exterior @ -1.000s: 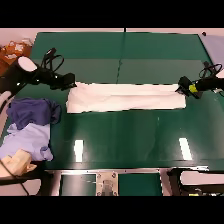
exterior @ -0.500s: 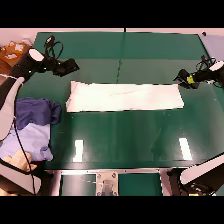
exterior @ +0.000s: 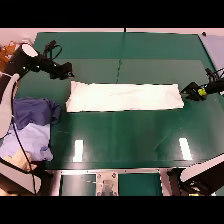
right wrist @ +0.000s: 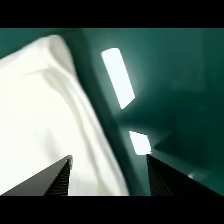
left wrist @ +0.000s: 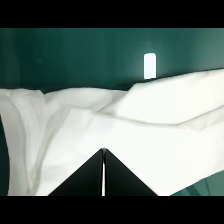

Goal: Fold the shirts.

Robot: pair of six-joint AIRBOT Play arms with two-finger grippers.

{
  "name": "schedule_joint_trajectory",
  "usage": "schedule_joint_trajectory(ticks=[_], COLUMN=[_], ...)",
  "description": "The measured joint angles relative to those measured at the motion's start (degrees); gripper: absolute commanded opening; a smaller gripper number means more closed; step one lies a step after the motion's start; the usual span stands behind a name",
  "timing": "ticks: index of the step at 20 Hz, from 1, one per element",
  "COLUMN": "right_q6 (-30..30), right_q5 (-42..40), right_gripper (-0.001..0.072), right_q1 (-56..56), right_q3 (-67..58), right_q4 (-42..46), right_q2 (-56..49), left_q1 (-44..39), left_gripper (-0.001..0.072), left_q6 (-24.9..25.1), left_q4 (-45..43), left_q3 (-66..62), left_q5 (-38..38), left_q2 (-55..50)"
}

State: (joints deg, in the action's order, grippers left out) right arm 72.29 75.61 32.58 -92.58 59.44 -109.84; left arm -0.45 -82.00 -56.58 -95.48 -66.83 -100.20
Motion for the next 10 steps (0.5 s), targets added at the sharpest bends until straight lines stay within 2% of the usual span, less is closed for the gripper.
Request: schedule_joint_trajectory(ticks=[2, 3, 5, 6, 10], right_q6=[-2.6, -3.7, -5.1, -5.3, -5.9], right_q5=[1.6, 2.1, 2.8, 3.6, 8.0], right_gripper=[0.0533, 0.0461, 0.0043, 0.0015, 0.0015], right_q1=[-0.1, -0.4, -1.6, -2.1, -3.4], right_q3=[0.3, 0.4, 0.4, 0.2, -4.3], right_q4=[-4.0, -5.3, -7.1, -8.3, -8.3], right_q2=[-2.0, -2.9, -4.3, -4.7, -4.6], left_q1=[-1.1, -1.8, -3.5, -4.4, -9.9], left_gripper=[0.0025, 0.0025, 0.0024, 0.0024, 0.0024], left_q6=[0.0, 0.0, 0.0, 0.0, 0.0], left_q4=[0.0, 0.0, 0.0, 0.0, 0.0], left_q3=[-0.1, -0.1, -0.1, -0.1, -0.1], left_q5=[-0.3, -0.5, -0.5, -0.5, 3.1], left_q2=[0.0, 0.0, 0.0, 0.0, -0.6])
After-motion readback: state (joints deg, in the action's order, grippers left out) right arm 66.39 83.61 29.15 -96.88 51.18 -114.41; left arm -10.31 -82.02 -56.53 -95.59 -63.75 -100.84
